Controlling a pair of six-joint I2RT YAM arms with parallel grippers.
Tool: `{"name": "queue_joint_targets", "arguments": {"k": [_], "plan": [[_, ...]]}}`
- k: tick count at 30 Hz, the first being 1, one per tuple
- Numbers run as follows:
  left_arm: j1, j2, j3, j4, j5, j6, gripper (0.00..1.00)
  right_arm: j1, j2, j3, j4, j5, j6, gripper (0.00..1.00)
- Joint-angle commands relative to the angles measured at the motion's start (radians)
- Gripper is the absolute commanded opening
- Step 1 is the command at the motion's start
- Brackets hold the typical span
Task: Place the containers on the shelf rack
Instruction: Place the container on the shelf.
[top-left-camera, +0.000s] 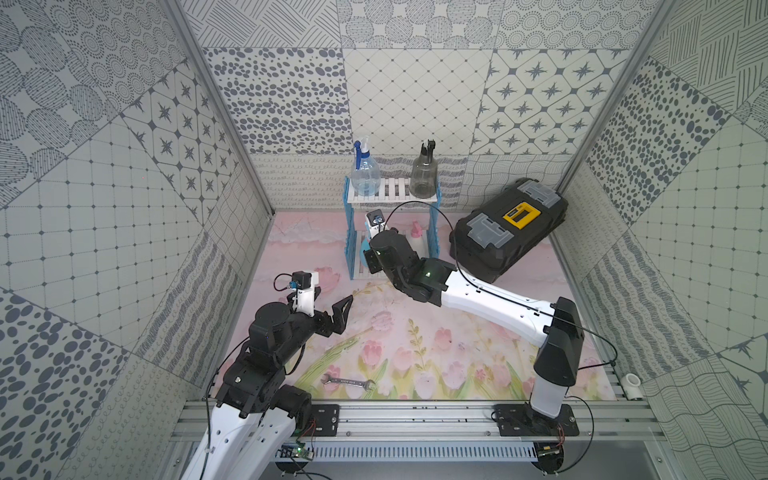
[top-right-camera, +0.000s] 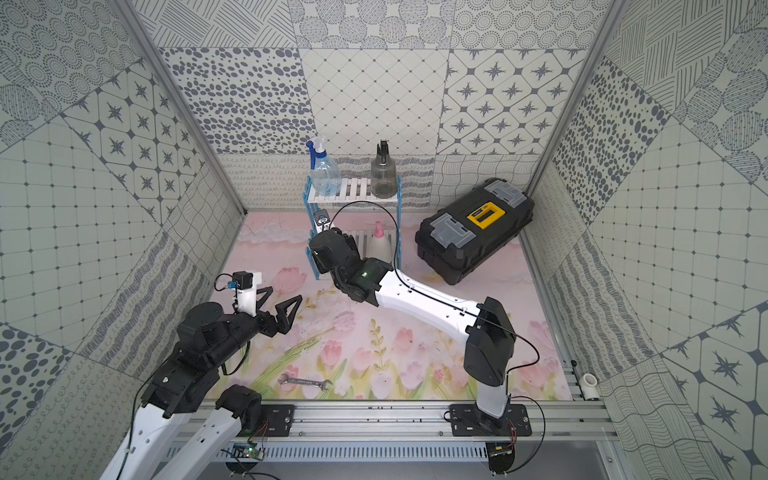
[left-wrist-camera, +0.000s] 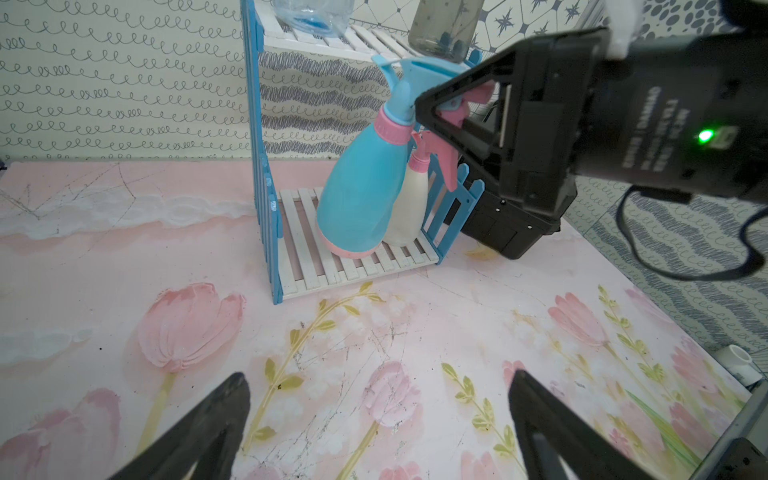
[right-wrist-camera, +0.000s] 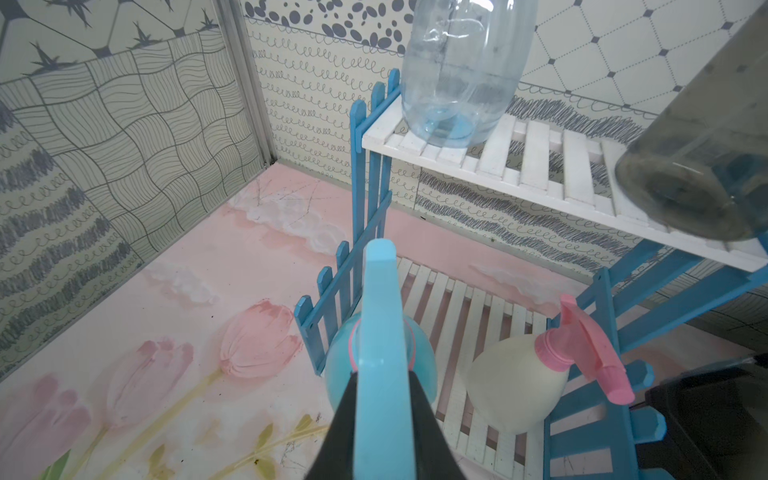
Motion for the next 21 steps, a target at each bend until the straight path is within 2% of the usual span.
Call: {"name": "queue_joint_targets", "arguments": {"k": [1, 12, 21], "plan": [[0.006, 0.008, 0.015, 0.032, -0.018, 0.044, 0.99, -0.006, 0.056, 0.106, -0.080, 0.050, 0.029, 0.00], [0.006, 0.020, 0.019, 0.023, -0.022, 0.010, 0.99, -0.044, 0.245, 0.296, -0.170, 0.017, 0.072, 0.00], [0.006, 0.024, 0.015, 0.032, 0.001, -0.016, 0.99, -0.100, 0.368, 0.455, -0.229, -0.047, 0.175, 0.00]]}}
